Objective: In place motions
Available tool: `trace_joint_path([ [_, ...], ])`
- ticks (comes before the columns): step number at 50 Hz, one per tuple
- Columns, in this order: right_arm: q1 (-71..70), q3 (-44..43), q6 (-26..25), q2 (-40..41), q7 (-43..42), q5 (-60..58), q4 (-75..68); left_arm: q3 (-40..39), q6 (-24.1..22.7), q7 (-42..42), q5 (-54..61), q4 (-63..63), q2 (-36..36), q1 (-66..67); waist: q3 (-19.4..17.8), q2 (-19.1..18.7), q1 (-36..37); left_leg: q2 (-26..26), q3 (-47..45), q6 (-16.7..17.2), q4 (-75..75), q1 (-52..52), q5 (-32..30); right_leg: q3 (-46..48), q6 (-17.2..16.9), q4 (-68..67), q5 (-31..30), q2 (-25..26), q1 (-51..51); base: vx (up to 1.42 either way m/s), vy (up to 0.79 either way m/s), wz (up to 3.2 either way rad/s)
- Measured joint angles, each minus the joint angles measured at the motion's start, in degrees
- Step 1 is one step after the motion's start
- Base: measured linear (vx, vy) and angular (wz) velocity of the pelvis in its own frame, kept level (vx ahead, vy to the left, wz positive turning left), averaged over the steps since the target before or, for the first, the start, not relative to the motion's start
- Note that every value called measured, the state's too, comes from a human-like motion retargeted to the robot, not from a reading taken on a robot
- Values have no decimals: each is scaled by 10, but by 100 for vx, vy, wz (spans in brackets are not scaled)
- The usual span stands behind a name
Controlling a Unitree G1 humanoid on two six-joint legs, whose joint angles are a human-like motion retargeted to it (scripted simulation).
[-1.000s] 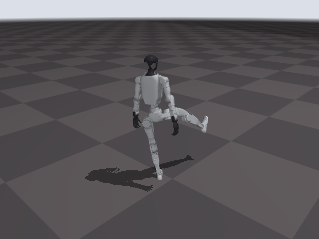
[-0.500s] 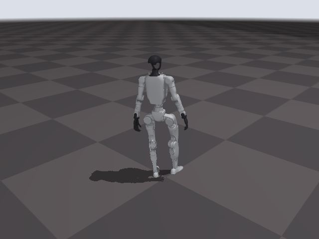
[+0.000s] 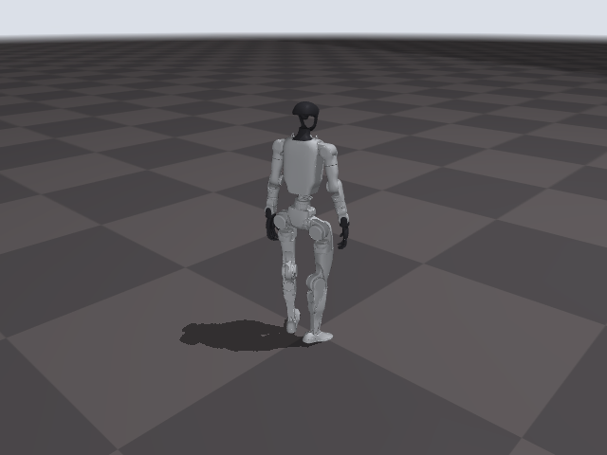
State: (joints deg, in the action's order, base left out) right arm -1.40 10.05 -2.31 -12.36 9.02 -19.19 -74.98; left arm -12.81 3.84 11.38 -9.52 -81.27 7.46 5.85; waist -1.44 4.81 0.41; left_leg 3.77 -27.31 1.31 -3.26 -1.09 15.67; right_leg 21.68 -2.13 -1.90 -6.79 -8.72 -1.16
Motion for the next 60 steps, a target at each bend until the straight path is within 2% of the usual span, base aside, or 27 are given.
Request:
trace_joint_path([
  [6,22,-39,-16,2,-14,-13,-120,16,-7,3,1,11,-11,-7,23,-14,-7,-12,-7,-2,12,0,-18,7,5,18,15,12,-6,-1,-15,22],
  [12,39,-76,-32,-3,-18,13,-176,30,-11,12,-27,15,-16,10,36,-25,-14,-21,-11,0,16,3,-33,1,10,22,26,21,-6,0,-11,2],
  [24,37,-70,-21,4,-20,19,-123,21,3,7,-42,-49,-24,45,41,-42,-25,-35,-26,11,22,18,-53,-12,15,22,39,34,-9,-1,-7,-8],
  [35,20,-51,-10,14,-20,31,-64,20,7,5,-47,-43,-17,48,45,-50,-31,-43,-18,15,21,10,-67,-2,13,24,52,39,-10,-3,-4,12],
  [52,26,-69,-10,-4,-31,24,-105,39,1,8,-44,-20,-21,36,50,-51,-24,-44,-1,19,18,9,-83,12,8,26,67,40,-21,-1,-1,5],
  [57,30,-85,-12,-11,-32,25,-120,42,2,4,-45,-25,-20,29,50,-54,-24,-42,41,36,-3,-12,-96,13,5,29,68,39,-18,-4,0,13],
  [60,37,-100,-13,-16,-32,27,-125,51,2,2,-44,-27,-20,22,46,-50,-19,-36,90,33,-20,-23,-98,24,7,32,65,33,-19,-4,2,21],
])
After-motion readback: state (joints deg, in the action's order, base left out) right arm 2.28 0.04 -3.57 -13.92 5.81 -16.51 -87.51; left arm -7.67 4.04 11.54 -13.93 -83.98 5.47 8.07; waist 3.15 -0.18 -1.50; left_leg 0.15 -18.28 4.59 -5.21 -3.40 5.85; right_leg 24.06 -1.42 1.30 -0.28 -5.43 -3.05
